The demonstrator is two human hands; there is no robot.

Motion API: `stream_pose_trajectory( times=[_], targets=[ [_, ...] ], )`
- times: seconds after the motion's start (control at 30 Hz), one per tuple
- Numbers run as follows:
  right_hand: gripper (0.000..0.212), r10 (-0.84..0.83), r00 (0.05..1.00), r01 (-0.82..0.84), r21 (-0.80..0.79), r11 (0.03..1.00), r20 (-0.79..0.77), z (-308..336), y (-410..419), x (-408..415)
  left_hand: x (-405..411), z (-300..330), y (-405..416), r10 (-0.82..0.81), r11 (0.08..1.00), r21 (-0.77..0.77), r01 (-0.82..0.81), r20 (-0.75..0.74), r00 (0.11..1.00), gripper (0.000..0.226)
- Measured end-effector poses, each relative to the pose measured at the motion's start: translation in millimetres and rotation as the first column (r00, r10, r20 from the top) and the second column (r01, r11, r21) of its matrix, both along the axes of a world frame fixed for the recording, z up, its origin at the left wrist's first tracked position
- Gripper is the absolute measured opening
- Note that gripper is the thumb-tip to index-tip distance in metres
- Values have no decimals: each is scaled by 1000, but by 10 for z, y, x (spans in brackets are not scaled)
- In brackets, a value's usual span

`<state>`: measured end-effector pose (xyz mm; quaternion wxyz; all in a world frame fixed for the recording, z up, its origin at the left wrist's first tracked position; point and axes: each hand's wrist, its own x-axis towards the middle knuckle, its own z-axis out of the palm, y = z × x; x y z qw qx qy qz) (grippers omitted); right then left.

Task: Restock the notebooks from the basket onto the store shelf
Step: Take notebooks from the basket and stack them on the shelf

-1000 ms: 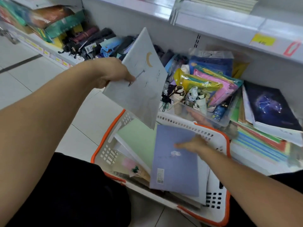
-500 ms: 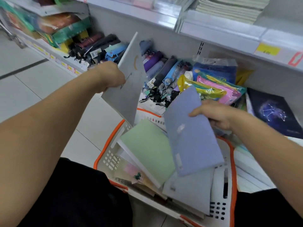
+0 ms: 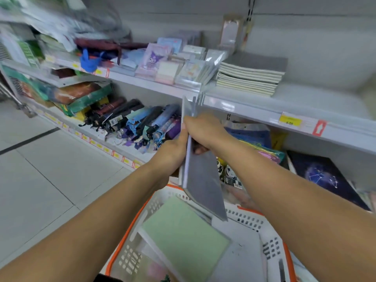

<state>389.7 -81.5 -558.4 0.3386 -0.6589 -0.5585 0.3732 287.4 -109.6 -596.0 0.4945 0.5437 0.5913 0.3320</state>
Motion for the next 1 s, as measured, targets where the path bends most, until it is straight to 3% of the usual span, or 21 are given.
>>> stream_pose_trajectory(
  times=[0.07, 0.13, 0.2, 0.27, 0.3, 0.37, 0.4, 0.43, 0.5, 0.53, 0.6, 0.67, 0.73, 0.8, 0.93, 1.0],
  targets=[
    [33, 16, 1000, -16, -1, 1000, -1, 1, -5, -9, -29, 26, -37, -27, 999, -34, 30, 98, 995, 73],
    [40, 48, 990, -52, -27, 998, -131, 16, 8, 9, -66, 45, -86, -98, 992, -58, 114, 231, 968, 72],
    [52, 123, 950, -154, -88, 984, -288, 62, 16, 86, -106, 61, -118, -147, 984, -46, 174, 347, 926, 52],
    [50, 193, 900, -236, -66, 969, -390, 102, 3, 192, -161, 85, -117, -88, 991, -55, 123, 422, 902, 33],
    [44, 186, 916, -201, -6, 979, -354, 94, -8, 269, -195, 98, -113, -47, 995, -60, 83, 452, 891, 28],
    [41, 15, 1000, -21, 235, 972, 27, 26, -20, 494, -279, 118, -72, 13, 999, -46, 12, 491, 871, 22],
    [45, -96, 985, 42, 336, 941, 146, -31, -43, 634, -322, 132, -39, 30, 999, -33, -15, 496, 868, 19],
    [53, -102, 985, 53, 320, 946, 136, -93, -85, 770, -362, 155, -17, 40, 999, -21, -34, 492, 869, 18],
    [77, 66, 987, -55, 78, 995, -143, -239, -198, 956, -439, 203, 19, 51, 998, 11, -64, 469, 882, 18],
    [79, 117, 944, -134, -35, 990, -309, -324, -244, 1002, -470, 230, 39, 47, 997, 27, -66, 456, 889, 19],
    [62, 141, 819, -213, -67, 975, -556, -432, -347, 999, -506, 297, 59, 26, 997, 58, -57, 439, 898, 24],
    [56, 105, 732, -152, -11, 988, -673, -463, -386, 943, -526, 351, 67, 9, 992, 113, -61, 411, 912, 26],
    [53, 78, 668, -101, 14, 995, -740, -457, -405, 912, -528, 352, 71, 9, 978, 191, -79, 343, 939, 26],
    [42, 106, 674, -102, 51, 994, -731, -398, -456, 870, -515, 323, 71, 19, 959, 267, -97, 281, 960, 29],
    [40, 228, 619, -225, 109, 968, -752, -349, -615, 801, -437, 296, 92, 74, 906, 388, -168, 247, 966, 25],
    [37, 219, 658, -244, 71, 967, -721, -317, -675, 802, -373, 303, 96, 110, 877, 428, -220, 268, 957, 21]
  ],
)
